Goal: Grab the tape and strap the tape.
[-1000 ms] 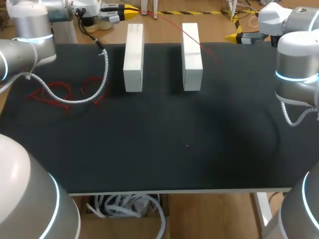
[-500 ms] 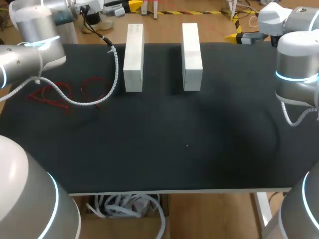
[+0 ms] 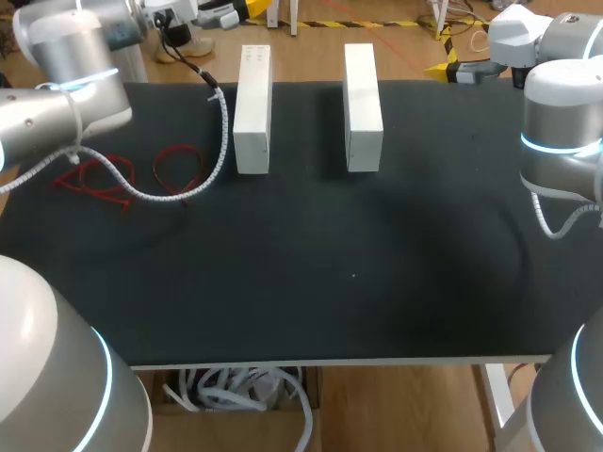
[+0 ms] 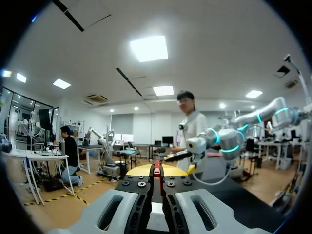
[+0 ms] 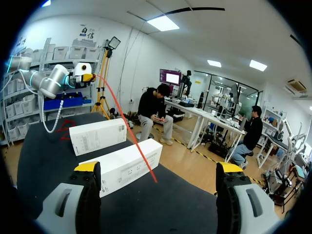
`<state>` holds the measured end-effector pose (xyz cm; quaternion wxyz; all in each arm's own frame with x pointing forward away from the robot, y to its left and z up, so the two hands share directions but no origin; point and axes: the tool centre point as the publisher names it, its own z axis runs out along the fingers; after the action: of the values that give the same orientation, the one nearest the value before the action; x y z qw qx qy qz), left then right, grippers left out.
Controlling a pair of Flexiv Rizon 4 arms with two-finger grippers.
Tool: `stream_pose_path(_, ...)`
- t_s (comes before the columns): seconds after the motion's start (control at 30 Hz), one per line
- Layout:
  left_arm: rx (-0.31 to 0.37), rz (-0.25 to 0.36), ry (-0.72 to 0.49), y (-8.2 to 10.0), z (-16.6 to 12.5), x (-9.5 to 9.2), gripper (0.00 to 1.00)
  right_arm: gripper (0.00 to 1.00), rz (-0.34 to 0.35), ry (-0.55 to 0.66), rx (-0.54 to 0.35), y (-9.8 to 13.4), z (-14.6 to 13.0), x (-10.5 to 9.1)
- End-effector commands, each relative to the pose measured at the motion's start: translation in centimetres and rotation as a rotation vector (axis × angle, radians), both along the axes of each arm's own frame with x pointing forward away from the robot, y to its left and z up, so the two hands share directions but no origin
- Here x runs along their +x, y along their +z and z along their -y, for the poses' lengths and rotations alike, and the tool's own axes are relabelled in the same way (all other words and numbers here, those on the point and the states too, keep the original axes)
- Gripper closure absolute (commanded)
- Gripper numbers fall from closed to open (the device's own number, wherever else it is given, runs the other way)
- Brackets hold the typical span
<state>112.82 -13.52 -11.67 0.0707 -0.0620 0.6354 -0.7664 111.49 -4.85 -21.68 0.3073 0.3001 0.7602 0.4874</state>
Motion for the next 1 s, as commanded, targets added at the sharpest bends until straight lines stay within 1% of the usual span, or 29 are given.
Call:
stream_pose_path(0.03, 0.000, -0.008, 0.053, 0.1, 0.1, -0.4, 1.00, 0.00, 0.000, 0.000, 0.000, 0.0, 0.0, 0.0)
stream_pose_path(0.07, 0.000, -0.008, 0.053, 0.1, 0.1, -0.4, 1.00, 0.00, 0.000, 0.000, 0.000, 0.0, 0.0, 0.0)
stream_pose_path(0.1, -0.015, 0.014, 0.028, 0.1, 0.4, -0.7, 1.00, 0.00, 0.000, 0.000, 0.000, 0.0, 0.0, 0.0)
stream_pose_path(0.17, -0.040, 0.032, -0.011, 0.0, 1.1, -0.7, 1.00, 0.00, 0.000, 0.000, 0.000, 0.0, 0.0, 0.0)
stream_pose_path(0.23, -0.034, 0.057, -0.096, -0.1, 2.1, -0.5, 1.00, 0.00, 0.000, 0.000, 0.000, 0.0, 0.0, 0.0)
stream_pose_path(0.3, -0.050, 0.082, -0.167, 0.0, 2.8, -0.2, 1.00, 0.00, 0.000, 0.000, 0.000, 0.0, 0.0, 0.0)
stream_pose_path(0.4, -0.042, 0.109, -0.229, 0.3, 3.6, 0.4, 1.00, 0.00, 0.000, 0.000, 0.000, 0.0, 0.0, 0.0)
stream_pose_path(0.53, -0.016, 0.128, -0.263, 0.7, 4.4, 1.1, 1.00, 0.00, 0.000, 0.000, 0.000, 0.0, 0.0, 0.0)
stream_pose_path(0.63, -0.022, 0.152, -0.304, 0.9, 4.7, 1.2, 1.00, 0.00, 0.000, 0.000, 0.000, 0.0, 0.0, 0.0)
stream_pose_path(0.73, -0.063, 0.189, -0.348, 1.4, 4.9, 1.1, 1.00, 0.00, 0.000, 0.000, 0.000, 0.0, 0.0, 0.0)
stream_pose_path(0.83, -0.071, 0.211, -0.377, 1.9, 5.1, 1.0, 1.00, 0.00, 0.000, 0.000, 0.000, 0.0, 0.0, 0.0)
stream_pose_path(1.0, -0.079, 0.217, -0.385, 2.0, 5.3, 0.7, 1.00, 0.00, 0.000, 0.000, 0.000, 0.0, 0.0, 0.0)
